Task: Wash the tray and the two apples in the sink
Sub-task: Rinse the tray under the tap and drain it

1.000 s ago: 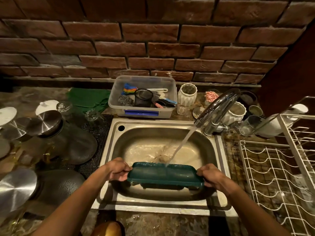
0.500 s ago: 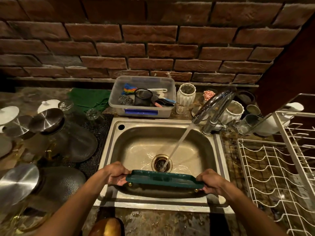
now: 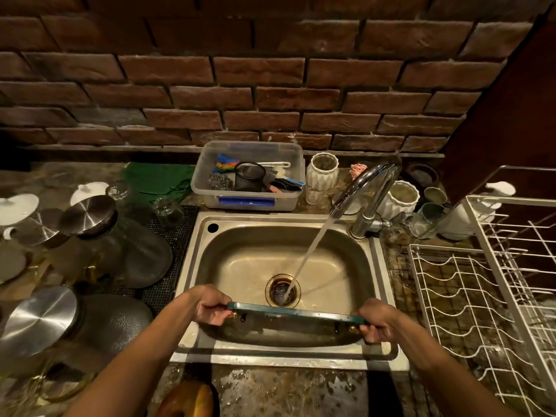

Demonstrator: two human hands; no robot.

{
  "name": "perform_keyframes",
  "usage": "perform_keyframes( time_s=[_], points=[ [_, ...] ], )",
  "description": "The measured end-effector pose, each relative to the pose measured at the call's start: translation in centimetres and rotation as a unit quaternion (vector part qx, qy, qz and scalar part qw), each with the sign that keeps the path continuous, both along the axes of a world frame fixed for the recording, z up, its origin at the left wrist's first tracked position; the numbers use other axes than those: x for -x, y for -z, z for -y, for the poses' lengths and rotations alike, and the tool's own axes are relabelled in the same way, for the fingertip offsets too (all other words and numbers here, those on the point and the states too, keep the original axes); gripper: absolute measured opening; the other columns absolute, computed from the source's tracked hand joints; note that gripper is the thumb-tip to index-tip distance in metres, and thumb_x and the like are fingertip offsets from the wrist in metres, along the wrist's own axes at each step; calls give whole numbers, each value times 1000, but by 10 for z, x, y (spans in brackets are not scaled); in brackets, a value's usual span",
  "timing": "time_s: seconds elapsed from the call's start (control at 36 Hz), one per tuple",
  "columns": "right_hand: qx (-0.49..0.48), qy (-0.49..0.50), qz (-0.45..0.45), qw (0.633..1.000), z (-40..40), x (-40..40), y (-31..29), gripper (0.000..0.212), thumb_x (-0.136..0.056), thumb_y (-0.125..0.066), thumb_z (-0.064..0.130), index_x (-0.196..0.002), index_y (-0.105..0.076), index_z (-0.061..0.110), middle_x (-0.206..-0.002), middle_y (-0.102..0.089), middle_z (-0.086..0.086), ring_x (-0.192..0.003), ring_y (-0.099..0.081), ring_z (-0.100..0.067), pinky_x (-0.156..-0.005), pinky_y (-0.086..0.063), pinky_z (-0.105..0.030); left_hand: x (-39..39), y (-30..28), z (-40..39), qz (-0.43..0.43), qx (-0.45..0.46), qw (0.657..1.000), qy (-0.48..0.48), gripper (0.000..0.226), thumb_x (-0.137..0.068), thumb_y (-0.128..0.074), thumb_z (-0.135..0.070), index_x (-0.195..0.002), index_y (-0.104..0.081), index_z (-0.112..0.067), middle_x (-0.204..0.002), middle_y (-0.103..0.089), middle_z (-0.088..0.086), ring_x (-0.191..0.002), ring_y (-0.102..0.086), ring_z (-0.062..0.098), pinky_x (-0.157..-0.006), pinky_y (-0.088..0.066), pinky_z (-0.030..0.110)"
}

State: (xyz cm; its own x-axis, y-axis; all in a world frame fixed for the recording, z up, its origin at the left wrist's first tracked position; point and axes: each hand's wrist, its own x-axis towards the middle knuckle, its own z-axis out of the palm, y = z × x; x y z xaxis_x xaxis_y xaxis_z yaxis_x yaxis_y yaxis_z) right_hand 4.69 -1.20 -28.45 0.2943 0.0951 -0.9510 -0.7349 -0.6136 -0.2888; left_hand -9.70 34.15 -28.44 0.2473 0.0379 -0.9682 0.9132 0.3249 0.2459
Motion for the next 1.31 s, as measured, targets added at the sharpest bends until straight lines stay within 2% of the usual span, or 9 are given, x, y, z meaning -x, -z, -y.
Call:
perform_keyframes(
  time_s=[0.25,0.39,0.56,0.72,0.89,1.03,1.08,1.17,1.31],
  points=[
    [-40,-18,97,994,13,12,-33,25,-106,-40,1,-105,-61,-13,-62,-55,-15,-34,-46,-10,-28,-33,-15,16,-26,15,32,-31,998,51,25,-106,-40,-1,-88,-56,6,-57,-58,16,-31,-57,15,-34,-51,22],
    [-17,-59,200,978,30,40,-49,17,-102,-55,5,-113,-66,-1,-103,-69,-23,-65,-57,-22,-46,-43,-25,34,-48,37,109,-137,981,85,35,-101,-53,1,-66,-53,0,-42,-47,5,-29,-47,9,-31,-42,20],
    [-27,44,257,965,53,76,-52,21,-98,-55,-7,-118,-60,0,-87,-67,-16,-70,-58,-22,-57,-41,-32,65,-63,75,166,-167,970,68,30,-102,-46,3,-74,-55,-3,-39,-47,0,-28,-43,7,-32,-43,20],
    [-51,61,266,961,86,108,-48,24,-100,-49,-11,-107,-69,0,-87,-75,-10,-79,-69,-19,-62,-55,-20,99,-52,111,166,-214,962,39,16,-103,-49,-2,-87,-48,-7,-54,-43,7,-41,-40,14,-31,-34,18],
    [-23,76,275,958,105,146,-44,34,-96,-49,-15,-89,-71,10,-80,-75,-5,-72,-68,-13,-50,-51,-15,134,-33,142,144,-264,954,0,8,-100,-55,-5,-92,-58,-7,-72,-61,8,-56,-59,17,-45,-55,30],
    [6,79,298,951,112,172,-30,30,-95,-50,-13,-95,-72,8,-86,-73,-9,-78,-66,-21,-65,-50,-30,162,-17,156,135,-276,952,10,8,-99,-56,-1,-93,-62,-1,-63,-55,6,-55,-53,19,-57,-51,31],
    [10,87,304,949,112,182,-25,32,-95,-51,-13,-92,-71,12,-93,-73,-10,-84,-66,-23,-74,-53,-34,170,-12,159,124,-281,952,10,6,-99,-57,-2,-101,-62,1,-66,-54,8,-56,-51,20,-52,-49,27],
    [25,94,289,952,115,191,-15,27,-94,-53,-11,-113,-68,1,-110,-68,-15,-100,-65,-30,-95,-54,-45,178,-6,162,125,-280,952,21,12,-98,-57,0,-88,-64,-2,-60,-52,5,-51,-49,16,-49,-50,26],
    [37,104,278,954,122,205,3,29,-95,-56,-9,-121,-66,1,-115,-69,-21,-106,-64,-32,-92,-49,-37,187,1,167,126,-268,955,6,16,-99,-56,3,-85,-59,-6,-60,-52,3,-50,-49,14,-47,-49,24]
  ],
)
